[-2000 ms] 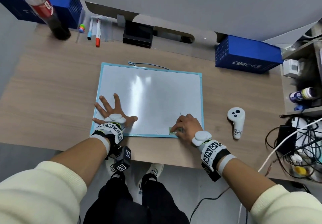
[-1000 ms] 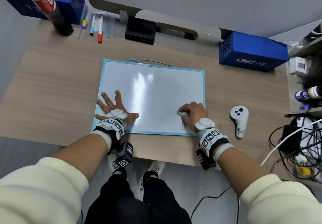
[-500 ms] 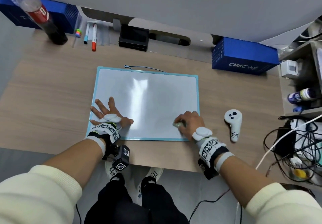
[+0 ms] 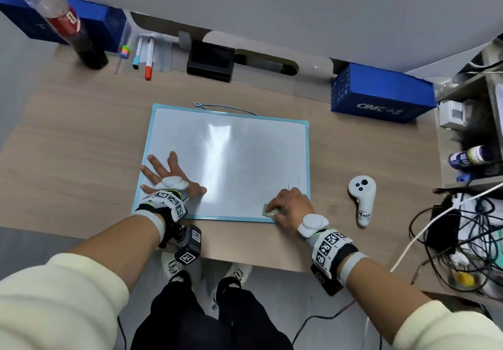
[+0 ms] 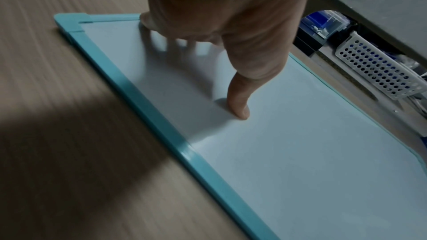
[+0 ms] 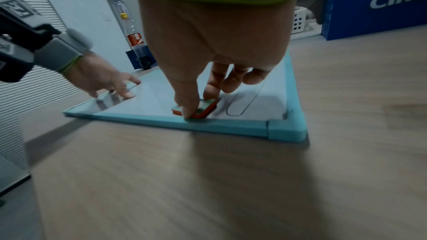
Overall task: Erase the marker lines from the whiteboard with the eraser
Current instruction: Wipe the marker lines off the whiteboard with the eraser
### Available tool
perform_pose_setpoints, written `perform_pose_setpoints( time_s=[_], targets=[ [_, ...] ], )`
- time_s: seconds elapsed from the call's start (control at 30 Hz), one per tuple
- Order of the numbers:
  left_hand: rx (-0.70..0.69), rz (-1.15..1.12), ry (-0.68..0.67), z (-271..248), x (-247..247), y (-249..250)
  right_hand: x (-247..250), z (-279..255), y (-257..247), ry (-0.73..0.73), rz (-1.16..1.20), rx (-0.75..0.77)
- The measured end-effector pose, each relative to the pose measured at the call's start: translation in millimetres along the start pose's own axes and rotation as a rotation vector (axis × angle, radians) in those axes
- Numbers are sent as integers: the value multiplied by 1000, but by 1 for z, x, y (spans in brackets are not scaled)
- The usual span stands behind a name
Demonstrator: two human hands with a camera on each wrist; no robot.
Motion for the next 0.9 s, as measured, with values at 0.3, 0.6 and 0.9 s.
perform_pose_setpoints(
  time_s=[0.3, 0.6, 0.9],
  targets=[
    [-9, 8, 9, -2, 0, -1, 21, 29, -1, 152, -20, -67],
    [20, -7, -32, -3, 7, 5, 21, 38, 6, 256, 48, -111],
    [-92, -41, 15, -10, 6, 59, 7, -1, 18, 163, 52, -43]
  ],
)
Point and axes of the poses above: each hand's wrist, its own z-axis towards the middle knuckle, its own x-axis out of the back of the hand, y = z × x, the point moved 1 cm from there along z, towards the middle knuckle, and after that the axes turned 14 degrees about z, right-handed, at the moved point
